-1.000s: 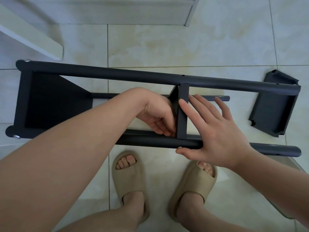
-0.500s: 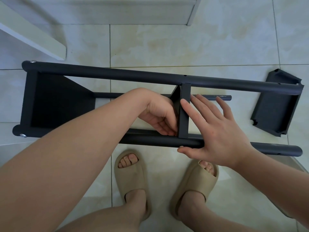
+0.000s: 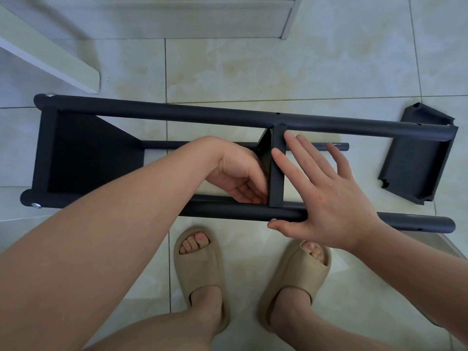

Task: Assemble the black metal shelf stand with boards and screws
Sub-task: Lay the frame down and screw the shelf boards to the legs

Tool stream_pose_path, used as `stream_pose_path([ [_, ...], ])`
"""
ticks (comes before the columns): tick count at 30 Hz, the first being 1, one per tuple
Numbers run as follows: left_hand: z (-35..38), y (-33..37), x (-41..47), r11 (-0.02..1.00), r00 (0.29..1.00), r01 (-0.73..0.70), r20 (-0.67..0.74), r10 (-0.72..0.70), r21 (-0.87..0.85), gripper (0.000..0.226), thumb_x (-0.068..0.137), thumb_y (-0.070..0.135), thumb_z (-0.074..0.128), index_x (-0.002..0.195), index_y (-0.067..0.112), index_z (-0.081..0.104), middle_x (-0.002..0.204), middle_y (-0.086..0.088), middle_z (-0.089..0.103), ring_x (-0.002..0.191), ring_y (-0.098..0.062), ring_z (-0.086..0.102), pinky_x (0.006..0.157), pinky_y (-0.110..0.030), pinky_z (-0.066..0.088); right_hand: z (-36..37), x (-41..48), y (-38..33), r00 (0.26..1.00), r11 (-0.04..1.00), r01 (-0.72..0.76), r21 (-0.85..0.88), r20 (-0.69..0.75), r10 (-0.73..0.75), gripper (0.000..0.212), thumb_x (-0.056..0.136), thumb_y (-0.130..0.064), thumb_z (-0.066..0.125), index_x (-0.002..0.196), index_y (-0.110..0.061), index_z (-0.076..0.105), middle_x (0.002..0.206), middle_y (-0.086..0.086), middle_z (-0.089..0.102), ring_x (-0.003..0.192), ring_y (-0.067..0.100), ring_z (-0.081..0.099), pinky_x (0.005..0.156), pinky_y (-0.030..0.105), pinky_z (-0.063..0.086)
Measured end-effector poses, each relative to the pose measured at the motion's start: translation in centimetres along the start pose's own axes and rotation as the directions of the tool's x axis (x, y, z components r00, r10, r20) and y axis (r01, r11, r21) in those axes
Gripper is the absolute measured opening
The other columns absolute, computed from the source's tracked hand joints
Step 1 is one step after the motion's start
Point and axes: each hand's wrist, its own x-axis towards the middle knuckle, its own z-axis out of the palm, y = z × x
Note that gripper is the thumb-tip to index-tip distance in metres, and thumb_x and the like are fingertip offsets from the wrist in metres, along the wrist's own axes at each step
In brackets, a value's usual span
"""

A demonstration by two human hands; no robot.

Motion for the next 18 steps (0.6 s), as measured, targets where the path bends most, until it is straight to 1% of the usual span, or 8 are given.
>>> stream_pose_path([
  [2, 0.06, -0.11, 0.18, 1.0, 1.0, 0.008, -0.027, -0.007, 0.026, 0.011, 0.093, 0.005, 0.063, 0.097, 0.009, 0.072, 0.089, -0.006, 0.071, 0.077, -0.015, 0.065, 0.075, -0.025, 0.055, -0.02, 0.01, 0.0, 1.0, 1.0, 0.004, -0.006, -0.005, -0.004, 0.105, 0.082, -0.082, 0.045, 0.159, -0.013, 0.028, 0.168, 0.009, 0.013, 0.155, 0.023, 0.015, 0.12, 0.06, 0.018],
  [4, 0.13, -0.17, 0.36, 1.0, 0.999, 0.004, -0.037, -0.003, 0.022, 0.011, 0.093, 0.003, 0.062, 0.092, 0.009, 0.071, 0.082, -0.005, 0.069, 0.072, -0.013, 0.064, 0.071, -0.023, 0.055, 0.01, 0.01, 0.0, 1.0, 1.0, 0.012, -0.012, -0.011, -0.013, 0.104, 0.083, -0.082, 0.045, 0.159, -0.013, 0.027, 0.169, 0.008, 0.013, 0.156, 0.021, 0.014, 0.121, 0.06, 0.018],
  [6, 0.15, -0.13, 0.41, 1.0, 1.0, -0.007, -0.03, 0.007, 0.008, 0.013, 0.093, 0.0, 0.061, 0.089, 0.007, 0.071, 0.08, -0.006, 0.069, 0.07, -0.013, 0.065, 0.069, -0.023, 0.057, 0.08, 0.0, 0.02, 1.0, 1.0, 0.02, -0.012, -0.02, -0.02, 0.104, 0.084, -0.081, 0.045, 0.159, -0.012, 0.026, 0.168, 0.007, 0.013, 0.156, 0.021, 0.014, 0.121, 0.06, 0.018],
  [10, -0.04, -0.08, 0.05, 0.999, 1.0, -0.023, 0.0, 0.023, -0.037, 0.017, 0.092, -0.005, 0.059, 0.095, 0.004, 0.072, 0.09, -0.01, 0.073, 0.08, -0.016, 0.071, 0.075, -0.024, 0.059, 0.2, -0.02, 0.06, 0.999, 1.0, 0.023, -0.006, -0.033, -0.024, 0.104, 0.084, -0.08, 0.046, 0.159, -0.01, 0.026, 0.168, 0.008, 0.014, 0.155, 0.021, 0.015, 0.121, 0.06, 0.02],
  [13, 0.1, -0.16, -0.07, 1.0, 1.0, -0.004, 0.021, 0.005, -0.03, 0.016, 0.093, 0.001, 0.06, 0.103, 0.005, 0.072, 0.103, -0.012, 0.072, 0.089, -0.019, 0.069, 0.083, -0.028, 0.057, 0.22, 0.0, 0.07, 0.999, 1.0, 0.024, -0.004, -0.033, -0.024, 0.104, 0.084, -0.08, 0.044, 0.159, -0.011, 0.026, 0.168, 0.007, 0.014, 0.155, 0.021, 0.016, 0.12, 0.061, 0.021],
  [15, 0.28, -0.21, 0.13, 0.999, 1.0, 0.008, -0.021, -0.008, 0.037, 0.012, 0.093, 0.006, 0.062, 0.098, 0.01, 0.072, 0.095, -0.006, 0.072, 0.082, -0.016, 0.066, 0.076, -0.025, 0.054, 0.27, 0.01, 0.04, 0.999, 1.0, 0.023, -0.002, -0.034, -0.023, 0.104, 0.084, -0.08, 0.044, 0.159, -0.011, 0.026, 0.168, 0.007, 0.014, 0.155, 0.022, 0.016, 0.12, 0.061, 0.02],
  [17, 0.38, -0.12, 0.31, 0.998, 0.999, 0.011, -0.054, -0.008, 0.063, 0.011, 0.093, 0.005, 0.062, 0.09, 0.011, 0.071, 0.08, -0.002, 0.07, 0.072, -0.013, 0.063, 0.067, -0.021, 0.052, 0.29, -0.01, 0.04, 0.999, 1.0, 0.025, 0.001, -0.035, -0.025, 0.104, 0.084, -0.08, 0.044, 0.159, -0.011, 0.026, 0.168, 0.007, 0.014, 0.155, 0.022, 0.016, 0.12, 0.061, 0.02],
  [18, 0.37, -0.04, 0.32, 0.998, 0.998, 0.008, -0.057, -0.004, 0.061, 0.012, 0.093, 0.003, 0.062, 0.089, 0.01, 0.07, 0.077, -0.001, 0.069, 0.07, -0.012, 0.063, 0.065, -0.02, 0.052, 0.29, 0.0, 0.06, 0.999, 1.0, 0.026, 0.001, -0.037, -0.026, 0.103, 0.085, -0.08, 0.044, 0.159, -0.011, 0.026, 0.168, 0.007, 0.014, 0.155, 0.022, 0.017, 0.12, 0.06, 0.02],
])
